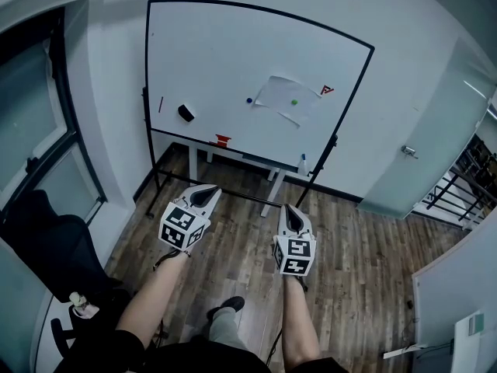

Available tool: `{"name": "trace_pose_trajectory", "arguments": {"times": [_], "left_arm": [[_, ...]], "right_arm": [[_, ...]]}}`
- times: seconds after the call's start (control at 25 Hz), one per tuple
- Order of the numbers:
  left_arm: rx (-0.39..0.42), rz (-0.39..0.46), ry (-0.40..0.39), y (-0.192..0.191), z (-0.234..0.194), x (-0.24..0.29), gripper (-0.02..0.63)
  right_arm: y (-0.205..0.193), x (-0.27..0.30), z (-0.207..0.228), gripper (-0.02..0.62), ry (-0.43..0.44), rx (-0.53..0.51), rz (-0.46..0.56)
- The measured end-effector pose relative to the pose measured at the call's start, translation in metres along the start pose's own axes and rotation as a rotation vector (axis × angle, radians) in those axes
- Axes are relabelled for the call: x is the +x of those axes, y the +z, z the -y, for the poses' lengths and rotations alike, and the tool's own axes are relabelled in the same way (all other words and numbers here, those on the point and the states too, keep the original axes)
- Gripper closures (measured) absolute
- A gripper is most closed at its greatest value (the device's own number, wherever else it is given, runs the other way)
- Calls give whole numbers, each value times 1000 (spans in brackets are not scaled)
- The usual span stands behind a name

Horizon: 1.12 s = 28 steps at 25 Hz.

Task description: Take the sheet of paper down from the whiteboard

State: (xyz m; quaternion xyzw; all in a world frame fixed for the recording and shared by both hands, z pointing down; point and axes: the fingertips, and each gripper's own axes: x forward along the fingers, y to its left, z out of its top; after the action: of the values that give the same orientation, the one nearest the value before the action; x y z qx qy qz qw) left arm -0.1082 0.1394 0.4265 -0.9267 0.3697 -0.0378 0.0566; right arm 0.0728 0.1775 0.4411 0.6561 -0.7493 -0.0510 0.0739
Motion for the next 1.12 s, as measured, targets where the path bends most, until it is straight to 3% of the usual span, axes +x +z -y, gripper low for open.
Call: {"name": "trace_pose_trajectory", "arguments": {"times": [0.36,1.12], "left_arm": [[-5,-14,-12,-12,-11,35,586],[-55,-11,-10,-35,-92,164,586]], "right_arm": [[-16,32,17,572,6,10,-24],[-33,172,72,572,9,-26,-70]]}}
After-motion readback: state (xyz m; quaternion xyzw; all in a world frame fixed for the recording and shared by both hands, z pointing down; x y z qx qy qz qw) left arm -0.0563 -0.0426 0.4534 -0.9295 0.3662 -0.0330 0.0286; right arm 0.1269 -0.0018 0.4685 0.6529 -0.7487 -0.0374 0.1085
